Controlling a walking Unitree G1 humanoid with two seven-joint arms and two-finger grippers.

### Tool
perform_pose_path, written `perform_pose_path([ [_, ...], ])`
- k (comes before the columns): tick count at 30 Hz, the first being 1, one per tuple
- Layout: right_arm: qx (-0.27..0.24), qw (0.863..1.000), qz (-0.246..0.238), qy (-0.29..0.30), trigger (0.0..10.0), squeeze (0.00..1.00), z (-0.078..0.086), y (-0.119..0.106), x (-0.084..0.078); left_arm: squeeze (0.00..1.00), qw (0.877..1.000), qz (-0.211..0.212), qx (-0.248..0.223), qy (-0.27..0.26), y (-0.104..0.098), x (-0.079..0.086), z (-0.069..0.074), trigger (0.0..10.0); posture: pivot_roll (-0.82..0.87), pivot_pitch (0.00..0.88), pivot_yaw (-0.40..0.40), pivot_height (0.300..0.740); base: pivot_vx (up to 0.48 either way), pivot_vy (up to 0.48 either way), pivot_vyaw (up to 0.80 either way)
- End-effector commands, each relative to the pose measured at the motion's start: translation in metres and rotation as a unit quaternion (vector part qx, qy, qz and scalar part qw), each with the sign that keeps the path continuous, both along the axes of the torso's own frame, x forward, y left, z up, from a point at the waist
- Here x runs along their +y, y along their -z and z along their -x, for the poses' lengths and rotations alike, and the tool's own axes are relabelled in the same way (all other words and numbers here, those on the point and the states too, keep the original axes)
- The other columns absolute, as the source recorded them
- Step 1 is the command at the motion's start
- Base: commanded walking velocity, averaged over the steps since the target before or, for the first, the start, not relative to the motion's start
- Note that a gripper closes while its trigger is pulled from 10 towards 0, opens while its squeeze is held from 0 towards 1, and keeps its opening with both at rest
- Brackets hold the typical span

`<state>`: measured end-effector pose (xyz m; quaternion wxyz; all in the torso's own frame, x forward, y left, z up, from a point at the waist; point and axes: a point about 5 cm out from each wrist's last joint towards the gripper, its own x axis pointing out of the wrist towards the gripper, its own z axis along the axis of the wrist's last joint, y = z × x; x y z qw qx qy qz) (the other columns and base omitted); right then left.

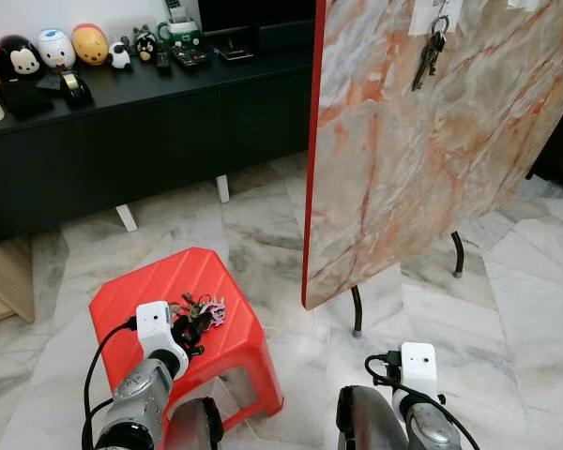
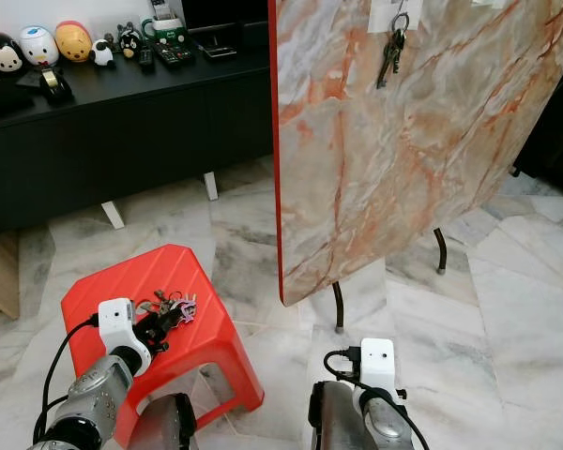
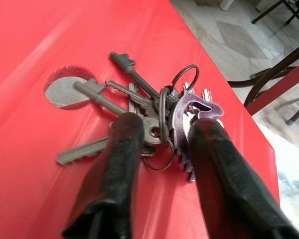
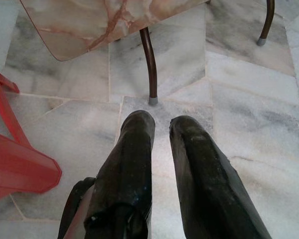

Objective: Hang keys on a hook

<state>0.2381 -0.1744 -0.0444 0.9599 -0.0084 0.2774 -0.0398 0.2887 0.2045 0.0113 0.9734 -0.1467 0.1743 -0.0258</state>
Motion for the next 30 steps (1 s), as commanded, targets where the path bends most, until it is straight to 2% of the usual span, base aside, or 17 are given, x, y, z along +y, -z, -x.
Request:
perform_pose_path([
  [1, 0.004, 1.0, -0.001, 0.006, 10.0, 0.0, -0.0004, 0.0001, -0.0017, 0.0, 1.0, -0.006, -0.002, 0.012, -0.0005, -0.004, -0.0012, 0.0, 0.01, 0.046, -0.04, 0.571, 0.0, 0.0, 0.0],
  [30, 0.007, 1.0, -0.002, 0.004, 10.0, 0.0, -0.0015, 0.0, 0.0009, 0.0, 1.0, -0.011, -0.023, 0.011, -0.0037, -0.0033, 0.0015, 0.0, 0.02, 0.035, -0.039, 0.571, 0.0, 0.0, 0.0],
])
